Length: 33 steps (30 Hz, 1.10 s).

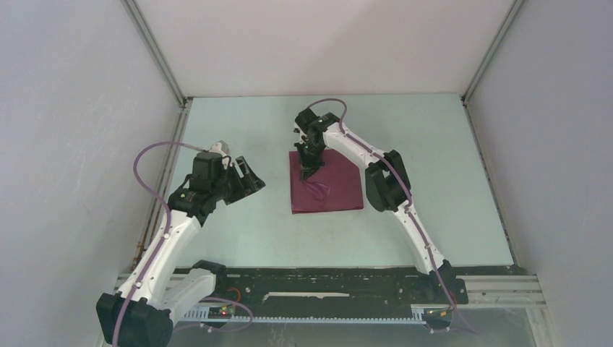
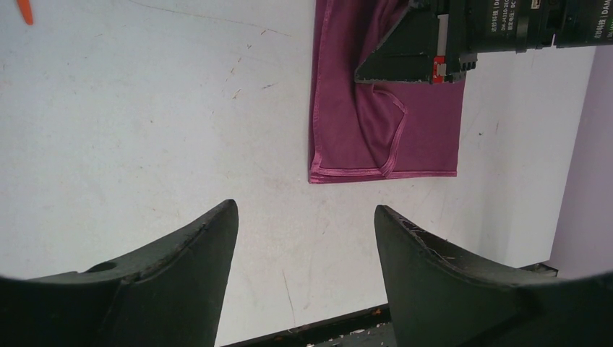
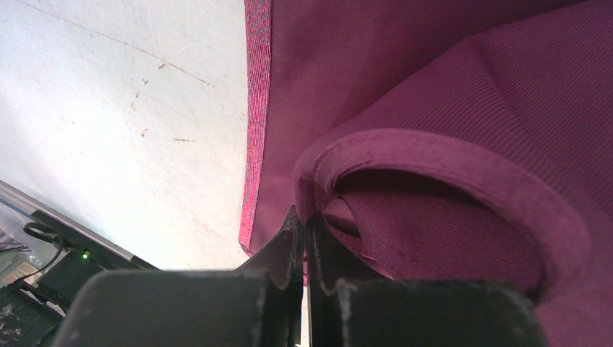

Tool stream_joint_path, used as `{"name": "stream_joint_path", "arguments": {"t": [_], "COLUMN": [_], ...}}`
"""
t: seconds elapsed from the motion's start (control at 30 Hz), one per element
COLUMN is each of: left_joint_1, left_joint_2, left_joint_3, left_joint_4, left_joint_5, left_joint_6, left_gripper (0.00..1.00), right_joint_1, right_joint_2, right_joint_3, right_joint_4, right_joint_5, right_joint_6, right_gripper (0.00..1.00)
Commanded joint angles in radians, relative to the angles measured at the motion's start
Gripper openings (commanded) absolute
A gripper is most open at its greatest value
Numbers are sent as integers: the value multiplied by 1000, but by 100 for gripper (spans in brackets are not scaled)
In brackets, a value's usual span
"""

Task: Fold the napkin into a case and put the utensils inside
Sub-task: Fold the rectangle-folded napkin at the center of the board.

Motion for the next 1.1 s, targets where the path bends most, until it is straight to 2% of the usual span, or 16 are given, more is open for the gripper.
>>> {"name": "stream_joint_path", "arguments": {"t": [0.0,0.23,0.83,0.9,1.07], "left_joint_1": [-4,-5,-4,-4,-4], "left_joint_2": [-16,-8,12,17,24], "left_joint_3": [16,11,17,16,15], "left_joint_4": [19,31,38,41,44], "left_joint_5": [-7,-5,0,0,8], "left_joint_6": [16,13,16,16,13], "left_gripper": [76,76,77,77,80], "right_joint_1": [16,14,3,7,10], "right_joint_2": [-132,-188,-33,-22,-55], "right_joint_3": [-18,-59,9,26,67], "right_joint_4": [18,49,75,76,52], "right_joint_5": [19,20,-46,-61,-142], "right_joint_6": [20,29,41,38,31], "right_gripper": [0,0,0,10,44]}}
